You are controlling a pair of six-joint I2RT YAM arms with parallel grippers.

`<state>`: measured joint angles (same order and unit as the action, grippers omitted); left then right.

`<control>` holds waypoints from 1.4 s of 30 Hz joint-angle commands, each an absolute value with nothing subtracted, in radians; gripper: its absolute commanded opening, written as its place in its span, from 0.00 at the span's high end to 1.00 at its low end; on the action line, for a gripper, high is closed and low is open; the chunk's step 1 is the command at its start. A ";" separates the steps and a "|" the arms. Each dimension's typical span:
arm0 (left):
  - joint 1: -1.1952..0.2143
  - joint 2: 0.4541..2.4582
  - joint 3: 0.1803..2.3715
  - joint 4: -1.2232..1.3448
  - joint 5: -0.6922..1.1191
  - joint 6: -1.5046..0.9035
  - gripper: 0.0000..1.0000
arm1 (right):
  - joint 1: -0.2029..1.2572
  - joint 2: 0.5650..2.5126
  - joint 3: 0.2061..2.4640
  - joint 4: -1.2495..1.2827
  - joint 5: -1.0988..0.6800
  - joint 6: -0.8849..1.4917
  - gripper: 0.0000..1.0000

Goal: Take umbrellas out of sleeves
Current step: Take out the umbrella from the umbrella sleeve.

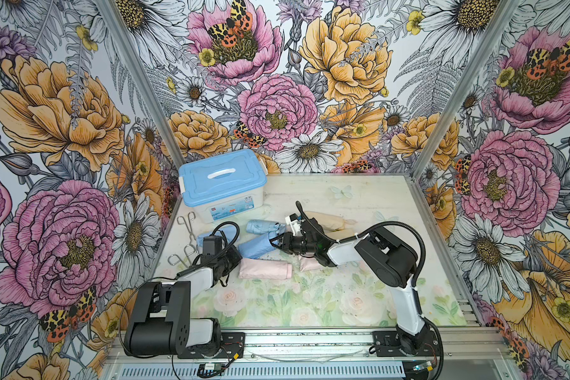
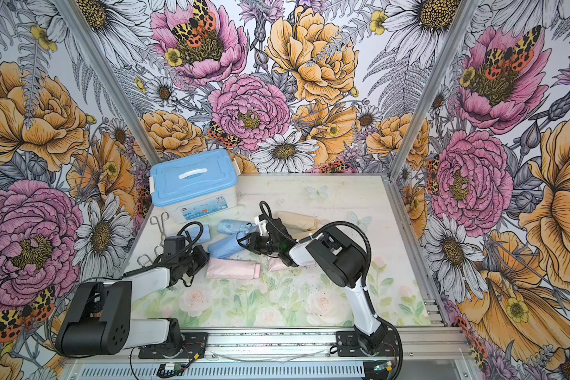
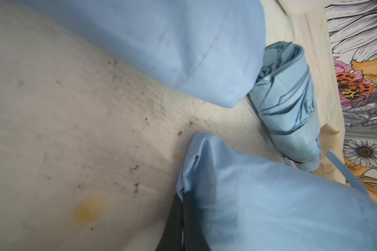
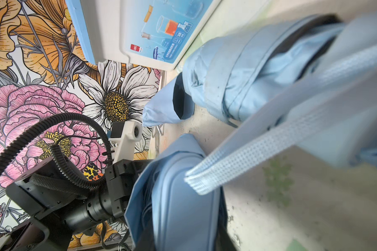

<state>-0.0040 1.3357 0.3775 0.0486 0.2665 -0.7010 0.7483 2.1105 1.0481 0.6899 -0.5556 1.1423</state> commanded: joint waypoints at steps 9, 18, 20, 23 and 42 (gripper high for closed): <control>0.029 1.257 0.354 0.042 0.245 -0.710 1.00 | 0.692 2.114 0.911 0.944 -0.582 1.231 0.93; 0.068 1.201 0.335 0.023 0.226 -0.716 1.00 | 0.678 2.115 0.874 1.012 -0.583 1.261 0.94; 0.079 1.182 0.328 0.019 0.218 -0.721 1.00 | 0.675 2.110 0.866 1.019 -0.583 1.263 0.94; 0.091 1.148 0.324 0.005 0.203 -0.723 1.00 | 0.671 2.102 0.853 1.020 -0.582 1.262 0.94; 0.151 1.065 0.292 -0.025 0.193 -0.723 1.00 | 0.669 2.100 0.850 1.026 -0.585 1.273 0.94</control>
